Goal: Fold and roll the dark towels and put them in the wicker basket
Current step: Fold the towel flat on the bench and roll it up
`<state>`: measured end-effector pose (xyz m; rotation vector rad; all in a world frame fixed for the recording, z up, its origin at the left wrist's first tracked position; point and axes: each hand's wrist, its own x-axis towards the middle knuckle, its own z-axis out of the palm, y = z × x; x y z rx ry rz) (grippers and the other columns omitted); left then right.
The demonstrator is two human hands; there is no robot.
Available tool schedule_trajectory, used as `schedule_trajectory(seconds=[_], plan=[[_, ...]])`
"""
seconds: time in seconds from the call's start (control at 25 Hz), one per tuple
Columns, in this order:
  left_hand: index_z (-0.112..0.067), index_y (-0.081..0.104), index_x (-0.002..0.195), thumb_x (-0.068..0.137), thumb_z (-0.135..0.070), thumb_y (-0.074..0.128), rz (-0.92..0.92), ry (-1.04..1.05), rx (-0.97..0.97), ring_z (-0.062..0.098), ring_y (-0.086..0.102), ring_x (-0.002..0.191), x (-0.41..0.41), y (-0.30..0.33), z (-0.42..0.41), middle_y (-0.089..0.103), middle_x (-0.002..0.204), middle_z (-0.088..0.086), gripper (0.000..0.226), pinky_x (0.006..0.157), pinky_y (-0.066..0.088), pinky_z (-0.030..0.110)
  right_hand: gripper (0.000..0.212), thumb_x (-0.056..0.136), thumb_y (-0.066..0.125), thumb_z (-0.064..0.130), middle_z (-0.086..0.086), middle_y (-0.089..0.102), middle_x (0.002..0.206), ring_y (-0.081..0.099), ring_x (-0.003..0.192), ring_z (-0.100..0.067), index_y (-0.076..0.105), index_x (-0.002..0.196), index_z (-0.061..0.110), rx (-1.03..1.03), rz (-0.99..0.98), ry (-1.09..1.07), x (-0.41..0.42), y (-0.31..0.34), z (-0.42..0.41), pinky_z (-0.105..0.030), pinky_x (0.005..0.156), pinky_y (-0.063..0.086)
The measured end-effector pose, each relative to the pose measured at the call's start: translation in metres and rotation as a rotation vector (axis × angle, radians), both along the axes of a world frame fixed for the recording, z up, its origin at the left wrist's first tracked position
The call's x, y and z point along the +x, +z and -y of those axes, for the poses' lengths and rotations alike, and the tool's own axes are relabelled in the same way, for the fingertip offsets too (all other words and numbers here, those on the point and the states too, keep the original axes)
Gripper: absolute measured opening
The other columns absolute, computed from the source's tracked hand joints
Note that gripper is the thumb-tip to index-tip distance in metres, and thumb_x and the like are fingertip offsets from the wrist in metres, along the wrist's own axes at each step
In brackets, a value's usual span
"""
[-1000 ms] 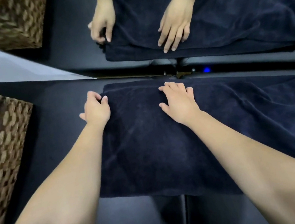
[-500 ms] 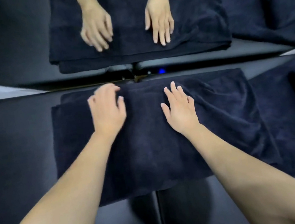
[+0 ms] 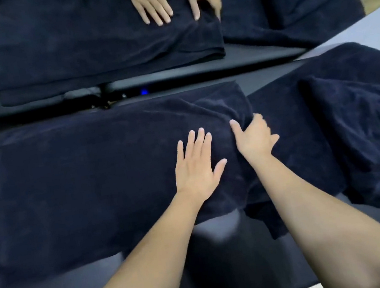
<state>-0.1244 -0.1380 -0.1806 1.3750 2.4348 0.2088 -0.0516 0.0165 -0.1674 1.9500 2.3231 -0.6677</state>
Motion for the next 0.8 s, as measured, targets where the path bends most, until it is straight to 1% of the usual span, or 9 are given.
schedule_trajectory(seconds=[0.08,0.12,0.2,0.28,0.36,0.48,0.56,0.68,0.8], plan=[[-0.020,0.010,0.162,0.101,-0.064,0.024,-0.018,0.002,-0.028,0.023,-0.006,0.157,0.012,-0.008,0.001,0.000,0.170,0.000,0.077,0.126,0.002,0.048,0.047,0.101,0.054,0.047,-0.005,0.064,0.123,0.058,0.119,-0.031,0.052,0.130,0.010,-0.104,-0.206,-0.042,-0.003,0.002,-0.015,-0.046,0.105,0.034],[-0.022,0.005,0.162,0.101,-0.065,0.021,-0.032,0.006,-0.055,0.022,-0.010,0.156,0.014,-0.012,0.004,-0.005,0.170,-0.001,0.077,0.126,-0.001,0.047,0.043,0.102,0.054,0.044,-0.006,0.064,0.123,0.059,0.118,-0.031,0.054,0.126,0.008,-0.112,-0.297,-0.065,-0.004,0.003,-0.023,-0.045,0.103,0.039],[-0.024,-0.001,0.162,0.100,-0.067,0.017,-0.062,0.019,-0.094,0.022,-0.014,0.156,0.017,-0.016,0.008,-0.011,0.170,-0.002,0.078,0.126,-0.003,0.046,0.044,0.102,0.053,0.045,-0.008,0.064,0.118,0.061,0.110,-0.032,0.056,0.121,0.006,-0.099,-0.381,-0.061,0.001,0.003,-0.035,-0.042,0.090,0.048],[-0.023,-0.002,0.162,0.099,-0.070,0.018,-0.038,0.049,-0.081,0.021,-0.015,0.155,0.020,-0.012,0.011,-0.011,0.170,-0.001,0.081,0.126,-0.004,0.048,0.048,0.100,0.051,0.051,-0.004,0.064,0.111,0.063,0.102,-0.029,0.053,0.123,0.008,-0.124,-0.320,-0.025,0.009,0.002,-0.036,-0.041,0.081,0.050],[-0.020,0.000,0.162,0.092,-0.078,0.023,0.028,0.021,-0.038,0.019,-0.016,0.155,0.032,-0.004,0.015,-0.010,0.170,-0.001,0.094,0.126,-0.005,0.049,0.054,0.097,0.051,0.061,-0.002,0.062,0.105,0.061,0.096,-0.028,0.050,0.120,0.012,-0.181,-0.219,0.007,0.019,0.003,-0.032,-0.040,0.077,0.049],[-0.015,0.001,0.162,0.083,-0.085,0.035,-0.017,-0.233,-0.087,0.021,-0.017,0.155,0.065,0.001,0.027,-0.009,0.170,0.001,0.111,0.126,-0.004,0.051,0.067,0.088,0.051,0.075,-0.002,0.062,0.105,0.061,0.094,-0.028,0.054,0.116,0.013,-0.253,-0.080,0.081,0.034,0.009,-0.026,-0.041,0.077,0.051],[-0.014,0.002,0.162,0.092,-0.068,0.045,-0.107,-0.273,-0.114,0.023,-0.012,0.156,0.083,-0.005,0.034,-0.005,0.170,0.004,0.098,0.126,0.000,0.051,0.072,0.083,0.054,0.079,0.000,0.062,0.107,0.062,0.099,-0.027,0.056,0.115,0.014,-0.314,-0.062,0.107,0.045,0.010,-0.024,-0.043,0.082,0.054],[-0.013,0.006,0.162,0.095,-0.026,0.053,-0.112,-0.175,-0.097,0.024,-0.002,0.157,0.095,-0.004,0.034,0.002,0.170,0.005,0.083,0.126,0.002,0.050,0.083,0.077,0.058,0.080,-0.002,0.066,0.115,0.064,0.105,-0.027,0.059,0.122,0.011,-0.403,-0.118,0.122,0.065,0.003,-0.018,-0.046,0.088,0.056],[-0.013,0.013,0.162,0.095,-0.014,0.052,-0.004,-0.123,-0.028,0.020,0.003,0.157,0.101,0.000,0.045,0.011,0.169,0.003,0.077,0.127,0.001,0.046,0.110,0.056,0.057,0.088,-0.004,0.067,0.131,0.066,0.114,-0.026,0.059,0.134,0.011,-0.539,-0.301,-0.007,0.083,-0.008,-0.013,-0.046,0.095,0.056]])
